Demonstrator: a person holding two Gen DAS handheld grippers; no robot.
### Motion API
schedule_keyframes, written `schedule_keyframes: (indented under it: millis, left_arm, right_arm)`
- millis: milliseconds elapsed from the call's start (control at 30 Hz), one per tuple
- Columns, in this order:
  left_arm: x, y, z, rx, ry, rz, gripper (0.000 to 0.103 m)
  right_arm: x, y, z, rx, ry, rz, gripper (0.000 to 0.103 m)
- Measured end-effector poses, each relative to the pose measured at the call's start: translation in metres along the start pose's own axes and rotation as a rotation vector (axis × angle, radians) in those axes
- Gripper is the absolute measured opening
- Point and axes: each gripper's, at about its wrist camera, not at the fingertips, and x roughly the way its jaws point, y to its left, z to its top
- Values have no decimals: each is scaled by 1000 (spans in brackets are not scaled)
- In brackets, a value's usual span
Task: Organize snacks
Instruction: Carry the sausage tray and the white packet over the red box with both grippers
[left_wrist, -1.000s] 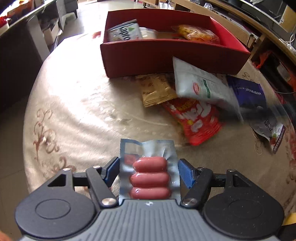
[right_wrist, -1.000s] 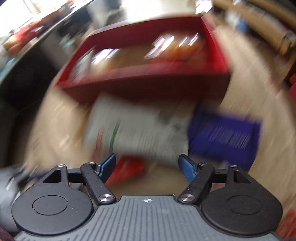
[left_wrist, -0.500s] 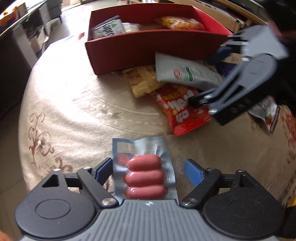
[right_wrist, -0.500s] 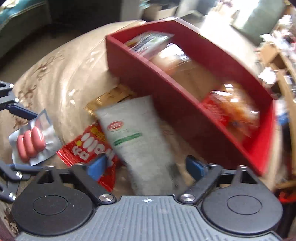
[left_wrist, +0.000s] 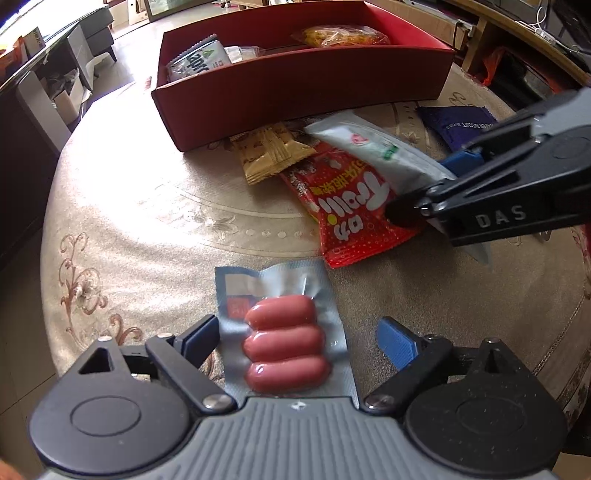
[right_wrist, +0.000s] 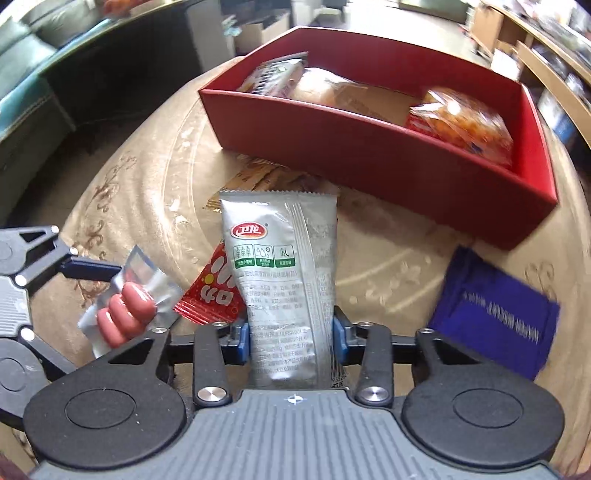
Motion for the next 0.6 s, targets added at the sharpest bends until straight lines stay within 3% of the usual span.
schedule_keyframes:
  millis: [67,133,400,600]
  left_arm:
    - [-3,1,-1,-5,-1,4,81]
    - [-7,0,-2,-5,-6,6,65]
    - [-17,-7,-7,41,-24,36,64]
    - [-33,-12,-2,67,-91,72,64]
  right_arm:
    - [-4,-1,-5,37,-3,-14,44]
    - [-11,-2,-12,77,-15,-24,43]
    - [-41,14,-38,130,-86,-96,42]
    - [-67,27,-39,111,-180,-164,42]
